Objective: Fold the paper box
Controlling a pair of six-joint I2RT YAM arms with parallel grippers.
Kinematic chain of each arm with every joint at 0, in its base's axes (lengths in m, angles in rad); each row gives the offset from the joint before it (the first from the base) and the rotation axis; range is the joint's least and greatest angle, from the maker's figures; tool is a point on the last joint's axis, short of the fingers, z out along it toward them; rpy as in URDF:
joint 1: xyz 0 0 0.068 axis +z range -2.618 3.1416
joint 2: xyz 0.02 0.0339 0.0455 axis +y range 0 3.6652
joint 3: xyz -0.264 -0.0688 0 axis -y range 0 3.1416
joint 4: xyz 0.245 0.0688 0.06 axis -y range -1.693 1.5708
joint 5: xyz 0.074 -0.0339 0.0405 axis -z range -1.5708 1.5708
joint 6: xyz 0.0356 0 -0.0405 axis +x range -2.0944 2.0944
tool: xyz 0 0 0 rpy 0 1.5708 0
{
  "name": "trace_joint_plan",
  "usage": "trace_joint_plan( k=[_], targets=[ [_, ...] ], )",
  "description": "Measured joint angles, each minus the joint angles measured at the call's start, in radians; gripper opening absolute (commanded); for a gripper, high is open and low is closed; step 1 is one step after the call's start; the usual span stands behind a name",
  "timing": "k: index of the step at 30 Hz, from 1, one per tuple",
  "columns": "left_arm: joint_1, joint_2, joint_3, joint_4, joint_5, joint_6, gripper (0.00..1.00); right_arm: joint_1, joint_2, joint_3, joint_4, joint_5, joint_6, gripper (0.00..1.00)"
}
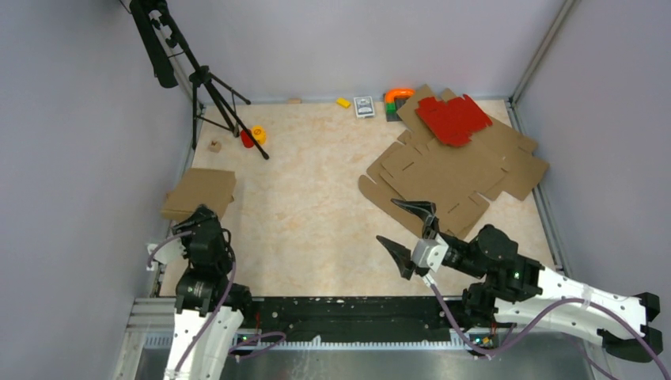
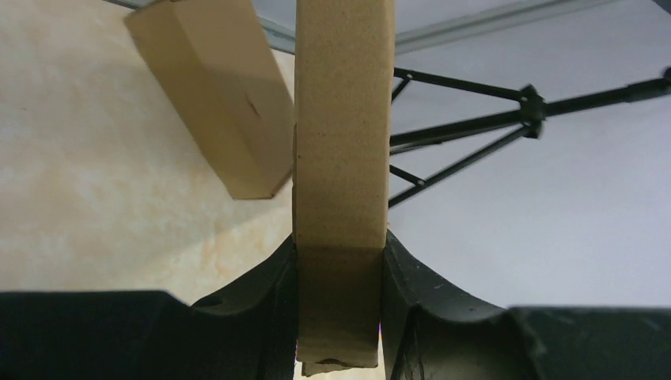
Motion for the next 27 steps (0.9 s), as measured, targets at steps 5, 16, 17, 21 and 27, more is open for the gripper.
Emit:
trace_joint_plan(
  k=[5, 16, 17, 21, 27],
  targets=[
    [0.042, 0.077, -0.080, 0.124, -0.053, 0.016, 0.06, 0.000, -0.034, 0.001, -0.077, -0.040, 0.021, 0.85],
    [0.470, 0.230, -0.178, 0.510, 0.237, 0.000, 0.11, 0.000, -0.107, 0.023, -0.182, -0.065, 0.031, 0.85],
    [0.514, 0.245, -0.204, 0.561, 0.281, -0.012, 0.12, 0.000, -0.107, 0.023, -0.183, -0.068, 0.031, 0.85],
    [0.661, 0.364, -0.296, 0.728, 0.478, -0.037, 0.19, 0.000, -0.106, 0.023, -0.196, -0.082, 0.031, 0.86],
    [0.897, 0.610, -0.298, 0.909, 0.839, -0.026, 0.20, 0.000, -0.087, 0.054, -0.227, -0.092, 0.027, 0.86]
  ],
)
